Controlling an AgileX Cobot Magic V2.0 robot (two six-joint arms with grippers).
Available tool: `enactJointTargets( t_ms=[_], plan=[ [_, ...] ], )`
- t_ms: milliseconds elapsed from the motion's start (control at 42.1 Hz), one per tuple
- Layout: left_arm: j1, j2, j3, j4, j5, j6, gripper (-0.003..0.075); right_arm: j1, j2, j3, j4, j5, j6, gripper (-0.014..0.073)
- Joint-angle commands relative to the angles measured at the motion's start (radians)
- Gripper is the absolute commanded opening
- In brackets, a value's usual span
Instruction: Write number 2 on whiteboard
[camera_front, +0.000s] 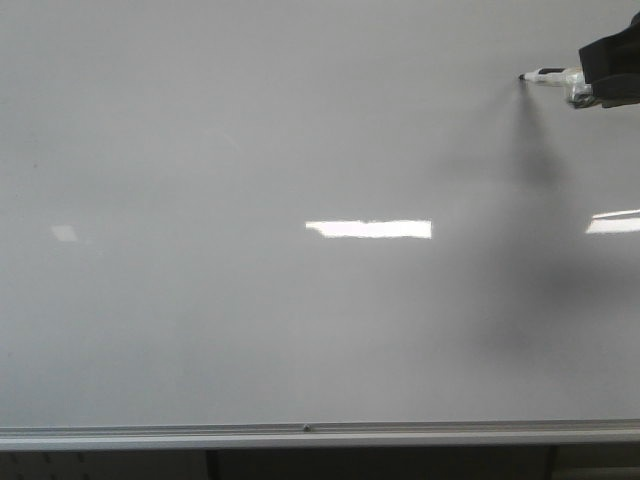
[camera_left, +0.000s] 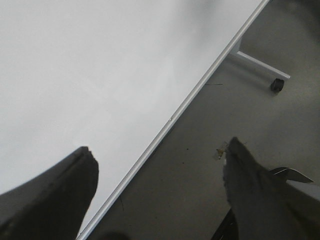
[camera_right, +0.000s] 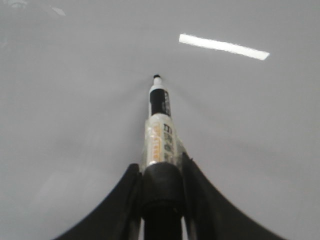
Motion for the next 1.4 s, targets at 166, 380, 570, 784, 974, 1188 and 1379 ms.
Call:
enactJointTargets(
  t_ms=[166, 380, 570, 784, 974, 1188, 1379],
  plan=[
    [0.003, -0.007, -0.023, -0.019, -0.072, -0.012, 0.0511, -0.075, -0.016, -0.027, -0.01, 0.061, -0.009, 0.0015],
    [0.003, -0.007, -0.023, -0.019, -0.089, -0.012, 0.0511, -0.006, -0.016, -0.027, -0.01, 0.097, 0.0, 0.0015],
    [0.003, -0.007, -0.023, -0.019, -0.09, -0.012, 0.0511, 0.01, -0.016, -0.027, -0.01, 0.088, 0.0, 0.0015],
    [0.003, -0.007, -0.023, -0.019, -0.09, -0.012, 0.0511, 0.001, -0.015, -0.027, -0.01, 0.106, -0.002, 0.0015],
    [0.003, -0.007, -0.023, -0.019, -0.09, -0.012, 0.0511, -0.094, -0.015, -0.027, -0.01, 0.144, -0.002, 0.0015],
    [0.003, -0.007, -0.023, -0.019, -0.091, -0.012, 0.0511, -0.121, -0.02, -0.027, -0.01, 0.145, -0.001, 0.0015],
    [0.003, -0.007, -0.023, -0.019, -0.093, -0.012, 0.0511, -0.116, -0.135, -0.032, -0.009, 0.254, 0.0, 0.0015]
  ],
)
